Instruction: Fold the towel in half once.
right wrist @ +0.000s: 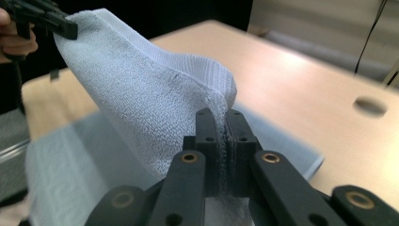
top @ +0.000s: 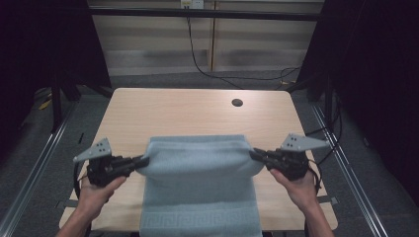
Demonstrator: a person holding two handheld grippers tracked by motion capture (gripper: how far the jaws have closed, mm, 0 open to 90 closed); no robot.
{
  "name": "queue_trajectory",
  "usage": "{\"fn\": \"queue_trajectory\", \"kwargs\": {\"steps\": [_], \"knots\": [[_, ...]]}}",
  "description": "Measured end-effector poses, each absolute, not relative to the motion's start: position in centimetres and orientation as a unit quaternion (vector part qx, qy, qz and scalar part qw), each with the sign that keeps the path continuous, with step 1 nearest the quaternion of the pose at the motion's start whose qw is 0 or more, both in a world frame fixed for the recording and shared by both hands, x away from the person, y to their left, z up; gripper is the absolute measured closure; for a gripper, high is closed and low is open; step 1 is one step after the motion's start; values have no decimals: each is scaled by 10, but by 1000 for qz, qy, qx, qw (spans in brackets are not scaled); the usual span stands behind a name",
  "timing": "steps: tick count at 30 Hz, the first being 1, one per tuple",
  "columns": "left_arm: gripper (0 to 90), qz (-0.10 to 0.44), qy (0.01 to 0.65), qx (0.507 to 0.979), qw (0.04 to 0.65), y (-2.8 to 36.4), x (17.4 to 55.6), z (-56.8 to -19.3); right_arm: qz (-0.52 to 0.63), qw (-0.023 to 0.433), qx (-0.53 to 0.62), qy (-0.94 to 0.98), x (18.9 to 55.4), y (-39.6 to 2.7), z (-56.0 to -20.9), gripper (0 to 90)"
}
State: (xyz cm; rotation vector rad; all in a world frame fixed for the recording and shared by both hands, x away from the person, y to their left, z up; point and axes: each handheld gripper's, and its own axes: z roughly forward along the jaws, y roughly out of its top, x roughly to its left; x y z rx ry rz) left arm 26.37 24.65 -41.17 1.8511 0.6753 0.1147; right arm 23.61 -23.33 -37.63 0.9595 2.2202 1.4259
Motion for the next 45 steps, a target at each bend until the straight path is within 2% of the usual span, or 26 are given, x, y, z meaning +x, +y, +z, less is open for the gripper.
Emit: {"fn": "queue_trajectory", "kwargs": {"steps": [4,10,18,24,26,32,38,45], "knots": [[836,24,287,793,537,248,247,-439,481,155,344,791,216,-233,-407,848],[820,-5,293,823,487,252,229,-480,447,102,354,815,195,-224,-451,849],[765,-17,255,842,476,253,198,-482,429,67,336,836,156,-222,-465,776],[703,-34,252,813,523,264,193,-471,449,48,334,827,137,-230,-463,698],[683,-28,254,805,536,267,197,-467,452,56,337,824,137,-231,-461,655],[635,-5,280,800,531,268,228,-463,461,63,350,813,162,-235,-462,616],[611,3,312,822,476,248,281,-479,441,61,370,815,213,-230,-472,562],[612,22,334,834,438,229,330,-488,429,66,367,823,270,-210,-474,548]]}}
